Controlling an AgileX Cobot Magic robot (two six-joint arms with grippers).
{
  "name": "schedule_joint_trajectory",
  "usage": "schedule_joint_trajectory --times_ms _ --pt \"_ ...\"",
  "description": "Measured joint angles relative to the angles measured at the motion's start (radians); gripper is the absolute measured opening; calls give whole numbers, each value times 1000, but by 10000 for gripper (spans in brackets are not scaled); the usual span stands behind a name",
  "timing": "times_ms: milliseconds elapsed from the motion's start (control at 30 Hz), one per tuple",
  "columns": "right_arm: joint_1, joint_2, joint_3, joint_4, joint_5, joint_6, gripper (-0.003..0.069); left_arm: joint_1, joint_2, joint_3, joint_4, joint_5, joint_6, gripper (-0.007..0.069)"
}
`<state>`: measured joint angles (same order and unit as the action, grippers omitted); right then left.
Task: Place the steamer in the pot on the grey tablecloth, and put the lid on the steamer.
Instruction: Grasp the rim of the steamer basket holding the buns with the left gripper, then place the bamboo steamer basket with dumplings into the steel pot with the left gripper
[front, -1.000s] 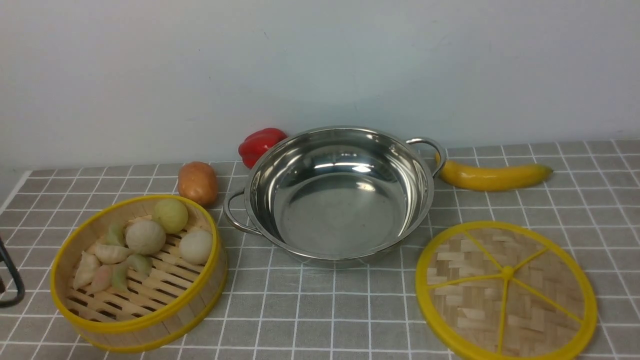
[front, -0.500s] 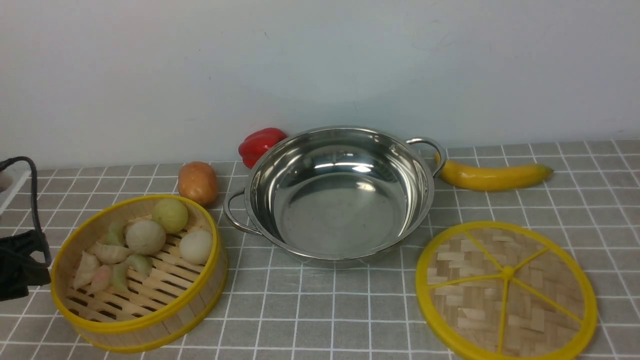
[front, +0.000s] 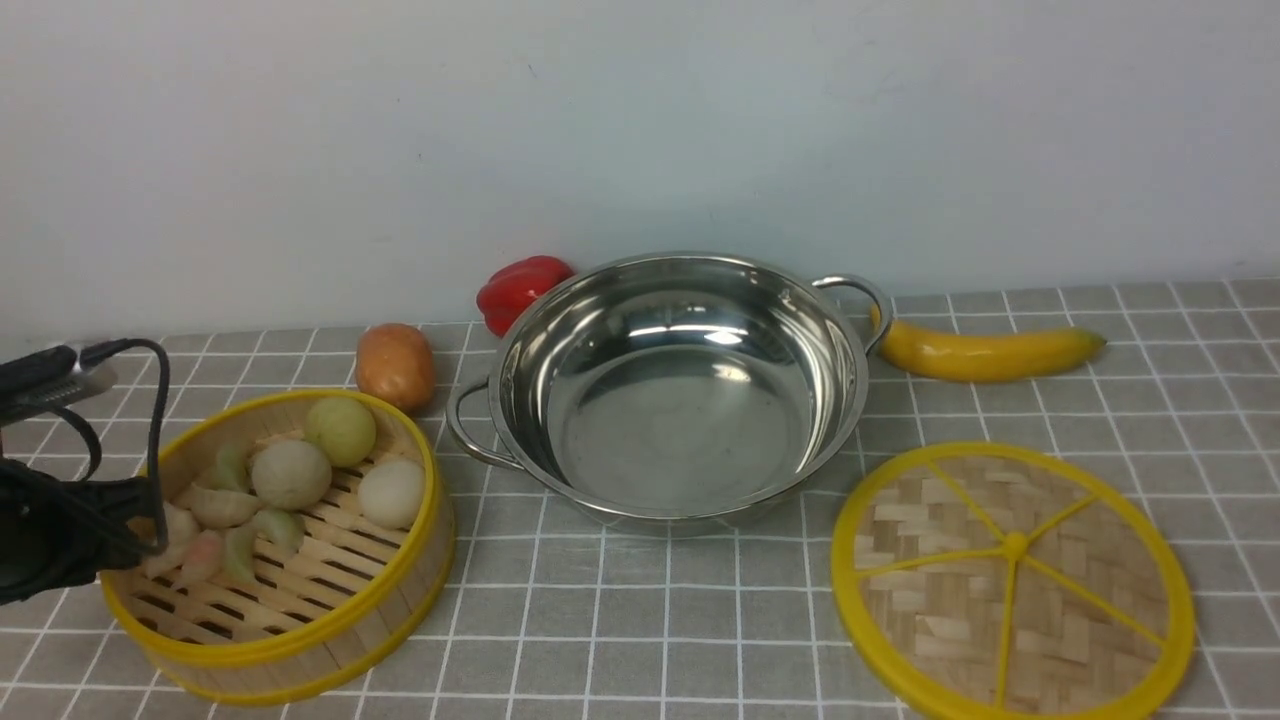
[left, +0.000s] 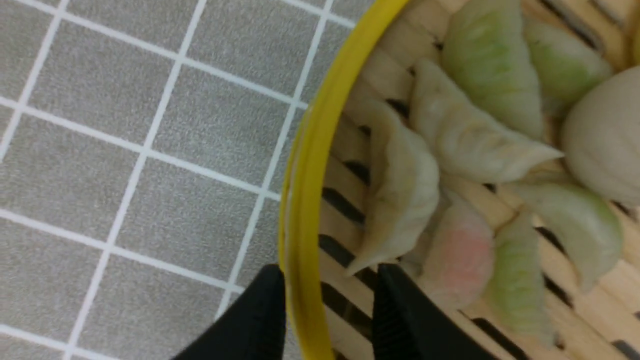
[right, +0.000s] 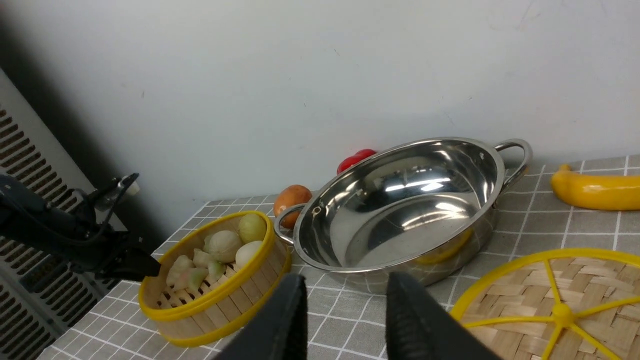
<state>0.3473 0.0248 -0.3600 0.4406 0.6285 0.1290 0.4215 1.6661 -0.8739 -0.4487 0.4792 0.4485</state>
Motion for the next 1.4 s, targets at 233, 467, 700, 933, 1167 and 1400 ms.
schedule_joint_trajectory --times_ms 233,467,700,933,1167,1400 --pt "0 0 0 3 0 0 243 0 64 -1 30 -42 -15 227" --pt "0 0 0 3 0 0 243 -2 127 -25 14 -51 -36 68" --pt "0 0 0 3 0 0 243 13 137 -139 81 90 -11 43" --pt "0 0 0 3 0 24 243 24 122 -485 279 395 -79 43" --pt "0 0 0 3 0 27 243 -28 122 -713 299 532 -111 43" --pt "0 0 0 3 10 46 243 -379 239 -897 247 544 -162 43"
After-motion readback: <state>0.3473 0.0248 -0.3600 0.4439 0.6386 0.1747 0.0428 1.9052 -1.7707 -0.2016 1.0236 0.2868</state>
